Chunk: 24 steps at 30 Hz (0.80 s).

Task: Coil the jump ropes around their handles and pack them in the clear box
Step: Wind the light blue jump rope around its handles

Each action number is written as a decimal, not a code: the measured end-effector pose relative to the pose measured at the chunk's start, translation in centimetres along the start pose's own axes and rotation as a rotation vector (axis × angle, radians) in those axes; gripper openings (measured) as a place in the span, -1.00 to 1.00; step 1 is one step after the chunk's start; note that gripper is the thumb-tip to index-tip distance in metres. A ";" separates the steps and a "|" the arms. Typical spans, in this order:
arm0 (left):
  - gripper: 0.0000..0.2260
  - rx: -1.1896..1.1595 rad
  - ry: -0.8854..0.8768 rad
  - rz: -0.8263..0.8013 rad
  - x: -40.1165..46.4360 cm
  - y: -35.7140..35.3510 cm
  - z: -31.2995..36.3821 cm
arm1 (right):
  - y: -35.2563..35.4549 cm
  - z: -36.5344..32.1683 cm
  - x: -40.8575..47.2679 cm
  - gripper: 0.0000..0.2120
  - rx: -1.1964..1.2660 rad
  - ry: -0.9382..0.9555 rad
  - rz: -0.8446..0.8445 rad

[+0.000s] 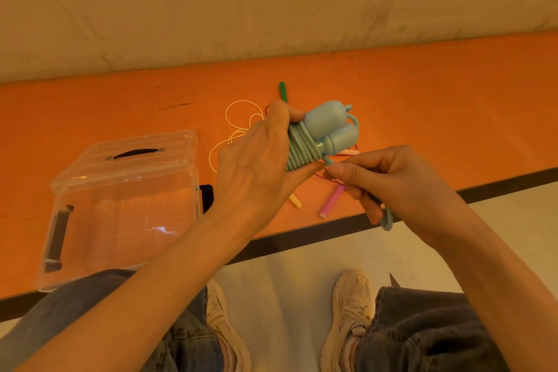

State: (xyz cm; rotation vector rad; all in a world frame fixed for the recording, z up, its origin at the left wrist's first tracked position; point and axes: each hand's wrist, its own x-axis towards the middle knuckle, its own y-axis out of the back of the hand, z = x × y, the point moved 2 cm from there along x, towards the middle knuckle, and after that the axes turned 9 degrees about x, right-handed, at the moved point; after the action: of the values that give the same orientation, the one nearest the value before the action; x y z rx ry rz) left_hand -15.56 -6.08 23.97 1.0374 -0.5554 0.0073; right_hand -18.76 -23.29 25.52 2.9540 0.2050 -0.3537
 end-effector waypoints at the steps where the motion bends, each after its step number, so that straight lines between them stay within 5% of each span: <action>1: -0.49 0.001 -0.023 0.007 0.0 -0.1 0.1 | -0.1 0.1 0.0 -0.65 -0.005 0.007 -0.008; 10: -0.45 -0.010 -0.057 0.028 0.3 -0.1 -0.3 | 0.0 -1.1 -0.8 -0.71 0.093 -0.018 -0.058; 15: -0.47 -0.210 0.098 -0.042 0.4 -0.4 -0.4 | 0.1 -1.8 -1.0 -0.50 0.261 0.009 -0.110; 21: -0.56 -0.613 0.225 -0.269 -0.2 -1.6 0.2 | 0.9 -2.1 -1.2 -0.88 0.023 0.440 0.164; 24: -0.57 -0.676 0.202 -0.326 -0.3 -1.7 0.5 | 1.3 -2.2 -1.0 -0.80 -0.176 0.559 0.185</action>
State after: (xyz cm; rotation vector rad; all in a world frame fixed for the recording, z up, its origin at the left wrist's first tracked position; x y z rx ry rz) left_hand -15.59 -7.30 22.61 0.4468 -0.1703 -0.3394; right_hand -19.07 -24.34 28.05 2.7905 0.0213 0.4932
